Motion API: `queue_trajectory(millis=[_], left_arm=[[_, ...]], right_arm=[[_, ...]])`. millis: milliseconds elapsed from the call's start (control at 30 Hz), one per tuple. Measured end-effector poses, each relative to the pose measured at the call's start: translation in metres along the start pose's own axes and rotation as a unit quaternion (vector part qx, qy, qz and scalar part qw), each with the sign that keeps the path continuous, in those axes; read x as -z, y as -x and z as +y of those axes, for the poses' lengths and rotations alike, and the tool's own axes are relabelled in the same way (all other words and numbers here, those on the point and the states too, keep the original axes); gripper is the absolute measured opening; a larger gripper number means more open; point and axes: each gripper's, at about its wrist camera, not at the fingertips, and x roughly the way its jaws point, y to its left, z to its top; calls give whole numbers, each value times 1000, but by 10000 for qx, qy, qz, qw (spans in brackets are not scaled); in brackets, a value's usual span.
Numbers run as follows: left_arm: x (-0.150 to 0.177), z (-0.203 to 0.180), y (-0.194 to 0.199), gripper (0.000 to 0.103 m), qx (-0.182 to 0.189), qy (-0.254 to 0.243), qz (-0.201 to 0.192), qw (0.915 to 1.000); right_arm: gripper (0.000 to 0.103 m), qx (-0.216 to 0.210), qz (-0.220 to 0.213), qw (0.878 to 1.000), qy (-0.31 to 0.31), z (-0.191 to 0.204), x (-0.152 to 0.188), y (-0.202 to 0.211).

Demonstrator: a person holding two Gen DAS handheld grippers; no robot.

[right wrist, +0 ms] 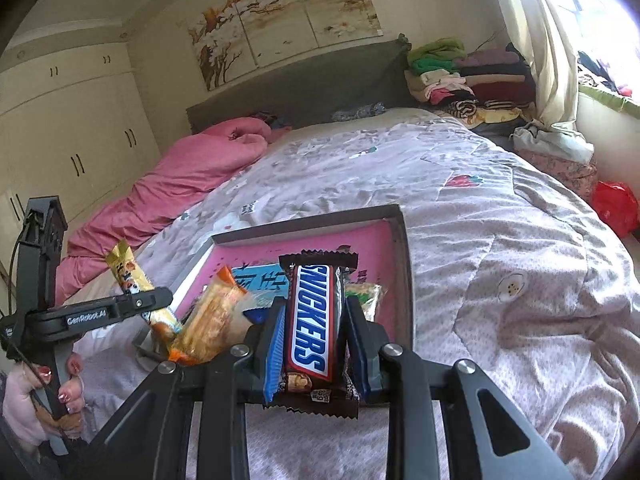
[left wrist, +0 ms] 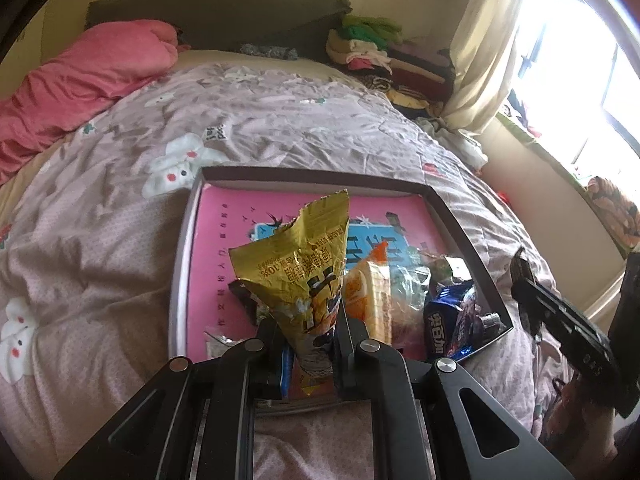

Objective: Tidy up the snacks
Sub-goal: 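Carry the wafer bag over the tray with the left gripper while the right gripper carries the Snickers bar there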

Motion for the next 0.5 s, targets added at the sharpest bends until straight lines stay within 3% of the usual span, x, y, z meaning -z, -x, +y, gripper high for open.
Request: queue_trajectory(millis=[500], left_arm=[[9, -13, -18, 15, 97, -139, 319, 9993]], right_arm=[[29, 317, 103, 9993, -138, -19, -6, -22]])
